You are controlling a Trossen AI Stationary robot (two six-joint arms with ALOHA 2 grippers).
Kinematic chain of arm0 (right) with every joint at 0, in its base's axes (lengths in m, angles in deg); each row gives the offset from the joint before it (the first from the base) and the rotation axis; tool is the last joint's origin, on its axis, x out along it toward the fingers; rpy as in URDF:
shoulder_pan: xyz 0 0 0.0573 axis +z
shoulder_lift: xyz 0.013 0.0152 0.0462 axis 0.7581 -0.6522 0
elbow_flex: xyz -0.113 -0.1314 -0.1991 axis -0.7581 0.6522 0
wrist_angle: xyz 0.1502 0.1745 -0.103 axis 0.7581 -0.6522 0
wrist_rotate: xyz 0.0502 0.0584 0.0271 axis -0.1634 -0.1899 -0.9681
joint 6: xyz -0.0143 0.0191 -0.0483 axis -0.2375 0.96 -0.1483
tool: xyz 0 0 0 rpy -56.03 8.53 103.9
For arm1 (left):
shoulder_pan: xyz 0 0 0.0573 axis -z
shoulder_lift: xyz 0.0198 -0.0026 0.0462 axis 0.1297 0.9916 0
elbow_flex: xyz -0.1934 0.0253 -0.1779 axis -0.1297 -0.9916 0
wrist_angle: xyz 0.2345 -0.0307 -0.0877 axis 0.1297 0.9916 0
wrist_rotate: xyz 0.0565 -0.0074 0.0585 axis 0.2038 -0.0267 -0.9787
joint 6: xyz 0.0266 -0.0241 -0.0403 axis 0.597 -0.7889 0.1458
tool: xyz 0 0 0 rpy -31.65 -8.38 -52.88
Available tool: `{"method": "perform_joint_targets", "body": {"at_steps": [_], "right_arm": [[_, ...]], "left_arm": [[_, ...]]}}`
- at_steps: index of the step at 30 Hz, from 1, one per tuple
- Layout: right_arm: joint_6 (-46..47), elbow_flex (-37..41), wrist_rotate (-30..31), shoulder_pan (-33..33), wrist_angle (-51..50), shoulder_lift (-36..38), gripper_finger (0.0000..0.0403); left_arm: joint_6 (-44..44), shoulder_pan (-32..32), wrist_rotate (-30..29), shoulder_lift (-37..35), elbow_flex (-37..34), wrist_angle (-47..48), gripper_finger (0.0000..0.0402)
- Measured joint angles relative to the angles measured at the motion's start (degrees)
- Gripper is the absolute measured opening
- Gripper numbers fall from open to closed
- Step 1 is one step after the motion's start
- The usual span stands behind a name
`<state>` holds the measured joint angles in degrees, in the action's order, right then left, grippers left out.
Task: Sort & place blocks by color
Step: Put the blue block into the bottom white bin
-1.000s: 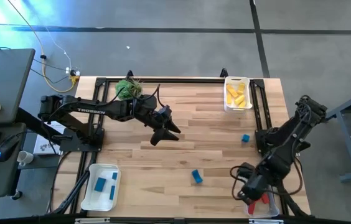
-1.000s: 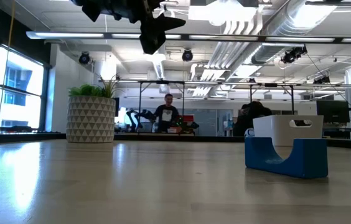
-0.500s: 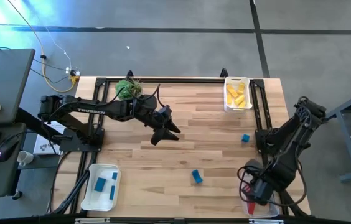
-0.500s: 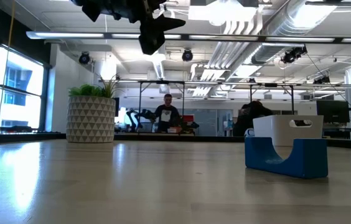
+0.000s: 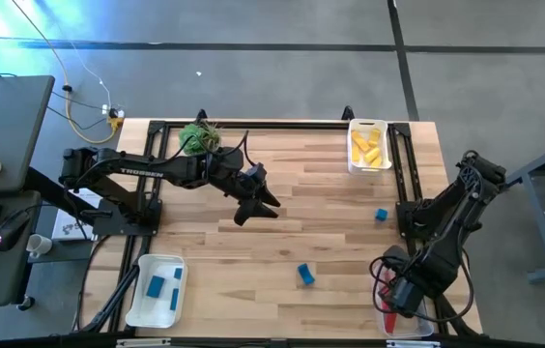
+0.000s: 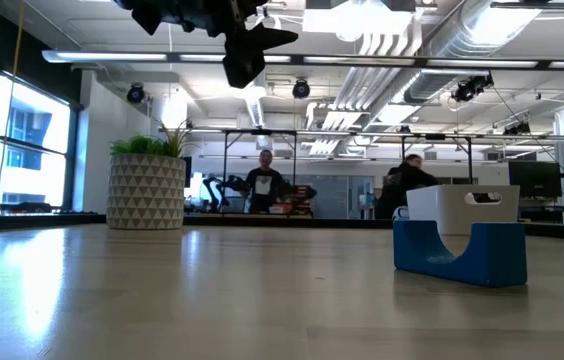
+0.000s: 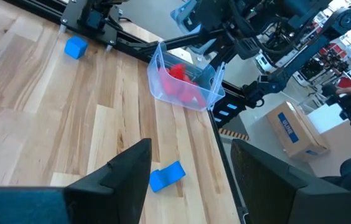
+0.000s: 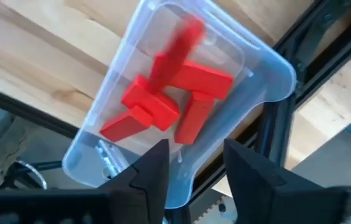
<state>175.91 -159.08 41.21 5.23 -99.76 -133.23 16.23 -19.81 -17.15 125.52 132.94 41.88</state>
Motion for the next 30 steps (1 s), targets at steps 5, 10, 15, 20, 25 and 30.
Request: {"method": "perform_joint_targets", "body": {"at_steps": [5, 10, 15, 20, 25, 30], "right_arm": [[0.0, 0.0, 1.0, 0.0, -1.6, 0.0, 0.0153], [2.8, 0.0, 6.4, -0.3, -3.2, 0.0, 0.016], [8.1, 0.0, 15.0, -0.3, -3.7, 0.0, 0.0161], [11.1, 0.0, 21.8, -1.2, -5.2, 0.0, 0.0161], [8.8, 0.0, 24.9, -4.3, -6.7, 0.0, 0.0161], [2.8, 0.0, 27.9, -8.6, -4.9, 0.0, 0.0161]], "left_arm": [[0.0, 0.0, 0.0, 0.0, 0.0, 0.0, 0.0209], [0.0, 0.0, 0.0, 0.0, 0.0, 0.0, 0.0209], [0.0, 0.0, 0.0, 0.0, 0.0, 0.0, 0.0209], [-0.2, 0.0, -0.2, 0.0, 0.0, 0.0, 0.0209], [-0.2, 0.0, -3.4, 0.0, 0.0, 0.7, 0.0209], [-0.2, 0.0, -5.8, -0.7, 0.0, 7.4, 0.0209]]}}
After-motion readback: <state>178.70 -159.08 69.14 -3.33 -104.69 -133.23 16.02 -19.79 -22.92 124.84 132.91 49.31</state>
